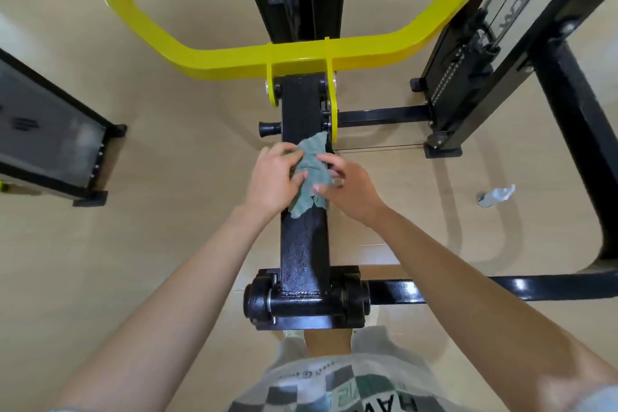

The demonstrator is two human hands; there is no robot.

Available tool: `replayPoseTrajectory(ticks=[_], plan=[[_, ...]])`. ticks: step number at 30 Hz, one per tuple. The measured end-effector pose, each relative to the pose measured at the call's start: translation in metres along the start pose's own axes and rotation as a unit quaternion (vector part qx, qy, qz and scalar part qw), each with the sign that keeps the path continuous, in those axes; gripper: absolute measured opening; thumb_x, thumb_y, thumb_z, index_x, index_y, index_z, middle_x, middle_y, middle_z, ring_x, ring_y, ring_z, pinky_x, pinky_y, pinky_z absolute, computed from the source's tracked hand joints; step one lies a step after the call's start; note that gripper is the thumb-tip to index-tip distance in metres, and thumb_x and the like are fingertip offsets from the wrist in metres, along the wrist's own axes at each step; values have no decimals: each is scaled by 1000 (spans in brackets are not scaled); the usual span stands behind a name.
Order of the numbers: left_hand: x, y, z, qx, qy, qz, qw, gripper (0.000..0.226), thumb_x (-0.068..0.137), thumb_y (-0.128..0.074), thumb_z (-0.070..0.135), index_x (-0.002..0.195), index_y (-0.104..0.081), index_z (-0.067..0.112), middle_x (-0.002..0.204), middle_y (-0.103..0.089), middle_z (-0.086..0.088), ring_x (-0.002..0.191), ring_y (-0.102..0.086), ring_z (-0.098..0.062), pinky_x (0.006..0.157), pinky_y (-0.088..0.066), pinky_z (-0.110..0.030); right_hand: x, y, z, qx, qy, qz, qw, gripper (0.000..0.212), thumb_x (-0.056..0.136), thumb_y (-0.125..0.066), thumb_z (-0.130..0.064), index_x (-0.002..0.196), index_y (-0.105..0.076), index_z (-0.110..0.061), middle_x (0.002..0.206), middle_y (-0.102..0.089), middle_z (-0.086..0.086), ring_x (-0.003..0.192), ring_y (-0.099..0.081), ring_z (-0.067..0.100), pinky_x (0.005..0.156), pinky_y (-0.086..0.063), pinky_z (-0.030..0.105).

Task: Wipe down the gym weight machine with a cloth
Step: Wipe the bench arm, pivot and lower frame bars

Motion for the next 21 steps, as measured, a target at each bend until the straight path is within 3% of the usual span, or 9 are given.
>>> replayPoseTrajectory(ticks=[3, 7, 11, 14, 17, 21], plan=[[19, -1, 4, 12, 12, -2, 1000, 45, 93, -71, 26, 133, -65, 8, 135, -60, -10, 120, -53, -33, 105, -41, -40, 18, 5, 5, 113, -12, -14, 993, 55, 86, -76, -3, 137, -56, -8, 139, -59, 9, 129, -57, 20, 113, -44, 37], [34, -2, 14, 30, 16, -6, 999, 45, 96, -66, 28, 138, -61, 14, 141, -56, -7, 122, -51, -32, 107, -40, -41, 28, 3, 21, 260, -76, -23, 962, 50, 90, -69, 3, 136, -53, -12, 141, -58, 9, 120, -65, 22, 101, -54, 40], [22, -3, 23, 15, 8, -1, 1000, 41, 97, -65, 25, 138, -62, 21, 143, -56, -5, 121, -47, -31, 106, -37, -35, 20, 1, 34, 269, -82, -29, 959, 48, 94, -65, 0, 139, -54, -13, 139, -60, 6, 115, -68, 17, 100, -55, 38], [-1, -6, 28, -3, 1, -5, 1000, 38, 97, -67, 25, 135, -65, 25, 144, -56, -3, 121, -45, -27, 101, -28, -22, 1, -6, 46, 269, -87, -35, 959, 49, 93, -69, -4, 138, -58, -20, 140, -59, 1, 124, -62, 15, 107, -50, 42], [-26, -7, 33, -18, -1, -10, 1000, 38, 96, -68, 27, 134, -65, 27, 144, -55, 2, 120, -42, -20, 101, -26, -20, -21, -11, 52, 275, -82, -48, 957, 51, 91, -72, -6, 138, -58, -20, 141, -59, 4, 120, -59, 1, 107, -48, 29], [-59, -10, 37, -18, 18, -16, 1000, 40, 95, -68, 29, 135, -65, 28, 146, -52, 8, 118, -41, -18, 100, -25, -11, -51, -22, 60, 291, -93, -69, 950, 52, 88, -76, -8, 133, -62, -27, 139, -60, -2, 127, -59, 18, 109, -48, 44]])
Point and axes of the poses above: each hand's wrist, its own x-axis towards the middle knuckle, its own y-axis out of the back of the hand, z = x × y, the point moved 10 cm from there along x, towards the middle knuckle
